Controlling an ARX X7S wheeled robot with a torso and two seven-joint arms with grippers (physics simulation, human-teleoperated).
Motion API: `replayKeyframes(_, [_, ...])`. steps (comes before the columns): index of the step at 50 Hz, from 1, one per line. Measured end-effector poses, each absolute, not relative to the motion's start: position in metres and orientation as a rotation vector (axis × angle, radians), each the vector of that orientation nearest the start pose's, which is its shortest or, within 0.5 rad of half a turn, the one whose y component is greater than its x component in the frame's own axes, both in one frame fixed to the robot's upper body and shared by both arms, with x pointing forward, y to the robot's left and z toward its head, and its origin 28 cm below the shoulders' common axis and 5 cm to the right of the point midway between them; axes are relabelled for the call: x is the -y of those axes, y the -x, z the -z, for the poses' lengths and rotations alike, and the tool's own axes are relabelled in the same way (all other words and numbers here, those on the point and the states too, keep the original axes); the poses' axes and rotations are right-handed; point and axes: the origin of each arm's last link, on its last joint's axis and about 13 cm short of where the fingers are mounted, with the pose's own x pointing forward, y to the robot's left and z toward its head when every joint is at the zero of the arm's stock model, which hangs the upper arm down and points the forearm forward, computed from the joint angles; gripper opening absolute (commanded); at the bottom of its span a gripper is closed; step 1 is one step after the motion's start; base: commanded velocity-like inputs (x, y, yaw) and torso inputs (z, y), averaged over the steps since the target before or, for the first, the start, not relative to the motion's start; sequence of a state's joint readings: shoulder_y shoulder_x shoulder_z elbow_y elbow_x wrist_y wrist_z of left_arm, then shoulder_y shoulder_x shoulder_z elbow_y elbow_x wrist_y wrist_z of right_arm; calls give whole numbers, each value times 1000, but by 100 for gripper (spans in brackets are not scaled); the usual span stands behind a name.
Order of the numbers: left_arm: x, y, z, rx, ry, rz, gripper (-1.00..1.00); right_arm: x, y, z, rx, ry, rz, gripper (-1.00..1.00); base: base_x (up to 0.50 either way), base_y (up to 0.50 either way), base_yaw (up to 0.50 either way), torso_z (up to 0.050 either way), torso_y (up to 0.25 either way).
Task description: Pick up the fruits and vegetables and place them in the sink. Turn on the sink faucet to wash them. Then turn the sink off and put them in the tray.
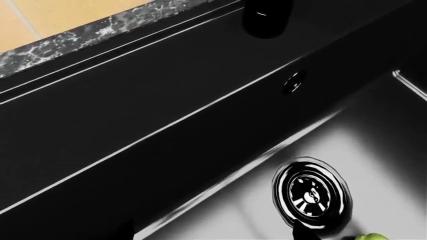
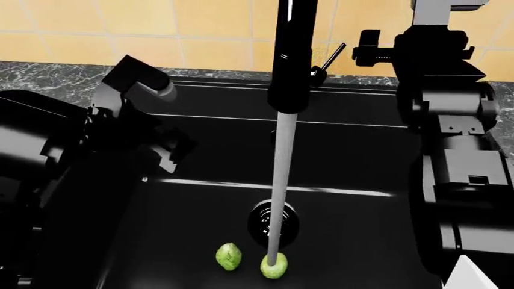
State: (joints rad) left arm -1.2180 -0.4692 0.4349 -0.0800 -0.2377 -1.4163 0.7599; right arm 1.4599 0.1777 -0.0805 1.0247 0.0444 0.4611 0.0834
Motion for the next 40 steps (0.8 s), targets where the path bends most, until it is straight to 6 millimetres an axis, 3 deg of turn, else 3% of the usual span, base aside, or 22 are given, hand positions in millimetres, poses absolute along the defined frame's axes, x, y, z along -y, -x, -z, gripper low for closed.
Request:
replayKeyframes(19, [-290, -335, -271, -557, -248, 595, 100, 165, -432, -262, -78, 80, 246, 100, 0, 0, 0, 0, 0])
replayKeyframes(40, [-291, -335, -271, -556, -249, 592, 100, 146, -436, -266, -59, 125, 199, 100, 0, 0, 0, 0, 0])
